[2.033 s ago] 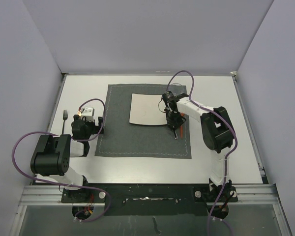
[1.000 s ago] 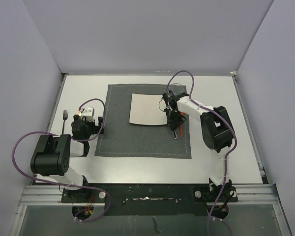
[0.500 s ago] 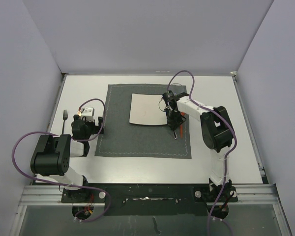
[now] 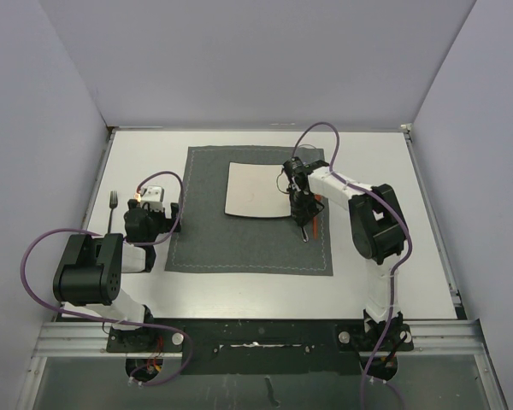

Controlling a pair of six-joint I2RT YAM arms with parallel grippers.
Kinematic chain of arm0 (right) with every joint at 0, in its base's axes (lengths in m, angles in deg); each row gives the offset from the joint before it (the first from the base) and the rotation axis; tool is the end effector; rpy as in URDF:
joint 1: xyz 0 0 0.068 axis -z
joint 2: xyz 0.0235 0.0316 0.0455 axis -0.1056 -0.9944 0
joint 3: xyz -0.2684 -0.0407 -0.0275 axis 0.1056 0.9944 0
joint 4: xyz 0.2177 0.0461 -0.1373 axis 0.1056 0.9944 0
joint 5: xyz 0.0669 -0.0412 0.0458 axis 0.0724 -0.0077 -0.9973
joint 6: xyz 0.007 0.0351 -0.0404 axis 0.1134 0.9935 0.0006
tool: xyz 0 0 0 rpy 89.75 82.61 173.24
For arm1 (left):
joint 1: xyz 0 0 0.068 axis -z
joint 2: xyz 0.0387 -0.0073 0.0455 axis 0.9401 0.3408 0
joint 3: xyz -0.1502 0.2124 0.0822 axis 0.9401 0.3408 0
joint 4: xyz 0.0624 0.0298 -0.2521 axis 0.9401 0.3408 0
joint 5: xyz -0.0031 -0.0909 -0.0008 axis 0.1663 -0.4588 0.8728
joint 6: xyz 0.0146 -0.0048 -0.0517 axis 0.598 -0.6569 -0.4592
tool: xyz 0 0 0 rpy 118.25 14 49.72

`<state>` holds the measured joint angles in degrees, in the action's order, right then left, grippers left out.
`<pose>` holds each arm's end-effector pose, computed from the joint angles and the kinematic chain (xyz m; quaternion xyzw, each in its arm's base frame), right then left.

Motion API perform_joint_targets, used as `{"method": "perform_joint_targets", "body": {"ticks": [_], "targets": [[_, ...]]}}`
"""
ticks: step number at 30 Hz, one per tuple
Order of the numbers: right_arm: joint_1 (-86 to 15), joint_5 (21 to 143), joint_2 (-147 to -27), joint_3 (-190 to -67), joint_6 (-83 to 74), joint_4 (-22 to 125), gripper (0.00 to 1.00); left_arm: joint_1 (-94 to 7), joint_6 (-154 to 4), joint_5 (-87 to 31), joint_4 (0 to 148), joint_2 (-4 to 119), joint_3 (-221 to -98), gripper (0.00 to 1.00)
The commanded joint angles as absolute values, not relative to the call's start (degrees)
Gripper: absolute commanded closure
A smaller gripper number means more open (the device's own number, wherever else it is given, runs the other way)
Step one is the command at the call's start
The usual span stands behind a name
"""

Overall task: Set the dinner table for one person
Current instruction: Adjust the knife on the napkin.

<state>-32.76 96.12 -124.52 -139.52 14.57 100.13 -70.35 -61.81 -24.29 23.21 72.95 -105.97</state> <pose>0.3622 0.1776 0.1595 -0.0004 0.9953 -0.0161 0.0959 0.2602 -0.0015 0.1260 0.0327 0.8152 -0.0223 0.5779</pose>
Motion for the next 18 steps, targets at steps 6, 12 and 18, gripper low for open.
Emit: {"method": "perform_joint_targets", "body": {"ticks": [6,12,18], "targets": [[-31.1,97.5,-127.2,-139.1,16.2,99.2,1.00,-70.7,-62.5,-24.1,20.9,73.8,-107.6,0.02],[-31.0,97.5,-126.1,-139.6,16.0,99.6,1.00,-70.6,-62.5,-24.1,21.0,73.8,-107.6,0.02],[-30.7,97.6,-126.0,-140.7,15.9,100.3,1.00,-70.7,-62.6,-24.1,20.9,73.8,-107.6,0.02]]}}
